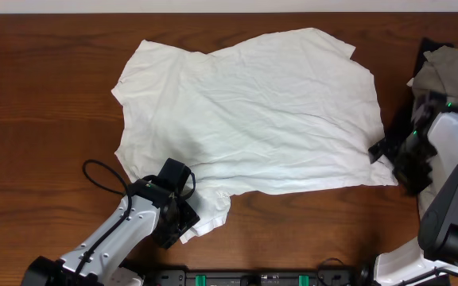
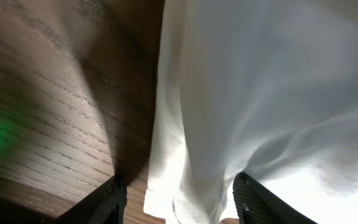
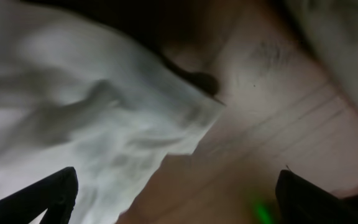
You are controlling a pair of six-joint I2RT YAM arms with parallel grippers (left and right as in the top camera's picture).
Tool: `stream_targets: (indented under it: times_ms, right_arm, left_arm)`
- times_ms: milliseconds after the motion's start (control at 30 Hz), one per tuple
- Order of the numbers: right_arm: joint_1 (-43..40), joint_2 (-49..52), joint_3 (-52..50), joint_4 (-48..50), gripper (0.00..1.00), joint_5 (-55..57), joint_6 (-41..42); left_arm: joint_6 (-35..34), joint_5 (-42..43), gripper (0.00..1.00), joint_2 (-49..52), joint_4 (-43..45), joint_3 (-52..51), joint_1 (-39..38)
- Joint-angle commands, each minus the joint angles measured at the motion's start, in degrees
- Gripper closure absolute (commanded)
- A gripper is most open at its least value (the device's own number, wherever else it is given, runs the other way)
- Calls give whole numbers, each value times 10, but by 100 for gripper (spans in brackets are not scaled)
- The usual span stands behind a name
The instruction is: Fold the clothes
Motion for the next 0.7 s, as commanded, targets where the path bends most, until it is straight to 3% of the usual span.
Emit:
stream_targets:
  times_ms: [0,667]
  right_arm:
    - [-10,-1,-28,24,1,17,80]
    - [-44,-1,-58,78,1,27,90]
  left_arm:
    - [6,-6,43,9,15,-23,-2]
    - [5,-8,43,9,20,-23,-2]
